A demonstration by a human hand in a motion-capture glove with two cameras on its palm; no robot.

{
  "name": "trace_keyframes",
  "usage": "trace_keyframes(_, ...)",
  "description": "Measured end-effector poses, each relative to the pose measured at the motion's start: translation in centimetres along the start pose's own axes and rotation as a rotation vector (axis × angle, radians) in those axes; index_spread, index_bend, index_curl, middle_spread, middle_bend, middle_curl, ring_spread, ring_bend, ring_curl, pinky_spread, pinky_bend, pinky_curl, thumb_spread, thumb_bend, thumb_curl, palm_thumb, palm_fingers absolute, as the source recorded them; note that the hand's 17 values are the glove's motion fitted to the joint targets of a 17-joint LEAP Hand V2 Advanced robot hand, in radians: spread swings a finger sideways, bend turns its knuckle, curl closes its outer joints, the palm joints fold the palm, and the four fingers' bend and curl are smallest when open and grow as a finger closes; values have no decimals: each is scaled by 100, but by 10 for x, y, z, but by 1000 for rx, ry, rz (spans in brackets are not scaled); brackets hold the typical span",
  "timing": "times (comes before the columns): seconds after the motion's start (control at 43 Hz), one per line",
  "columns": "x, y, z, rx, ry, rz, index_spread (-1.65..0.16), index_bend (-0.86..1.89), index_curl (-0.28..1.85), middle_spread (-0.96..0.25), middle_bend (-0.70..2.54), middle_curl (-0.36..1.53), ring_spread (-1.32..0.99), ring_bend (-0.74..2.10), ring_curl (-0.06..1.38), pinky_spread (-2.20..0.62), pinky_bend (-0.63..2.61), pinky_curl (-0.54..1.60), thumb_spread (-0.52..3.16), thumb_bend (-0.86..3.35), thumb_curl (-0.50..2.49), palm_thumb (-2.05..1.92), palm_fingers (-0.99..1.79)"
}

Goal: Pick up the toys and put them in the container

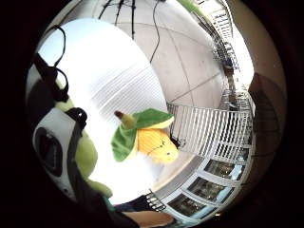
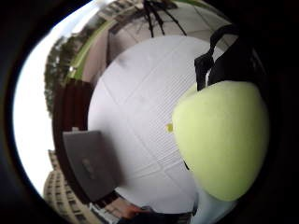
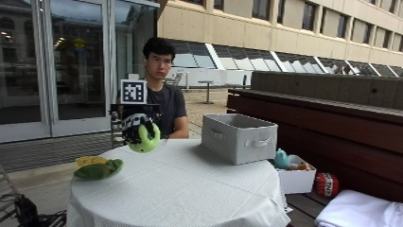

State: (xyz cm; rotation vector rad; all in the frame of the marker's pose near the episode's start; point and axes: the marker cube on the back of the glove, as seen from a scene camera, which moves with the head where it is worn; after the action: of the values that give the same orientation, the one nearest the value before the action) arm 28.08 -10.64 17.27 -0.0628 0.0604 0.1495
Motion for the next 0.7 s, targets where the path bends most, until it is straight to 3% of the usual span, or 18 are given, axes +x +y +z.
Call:
trace_keyframes(0.093,-10,3,-49,45,-10,59,-33,41,36,-41,52,54,-44,98,48,-47,91,34,53,20,65,75,108)
trace_keyframes(0.256,-35,11,-114,115,-45,-52,-35,36,38,-45,48,56,-46,97,48,-47,93,36,52,17,69,73,105)
trace_keyframes(0.418,-81,34,-171,162,-62,-38,-36,30,40,-47,44,57,-46,96,48,-46,92,37,54,15,73,73,104)
trace_keyframes(0.697,-205,94,-240,231,-127,-219,-39,21,43,-50,36,59,-48,95,48,-44,88,36,60,13,78,73,103)
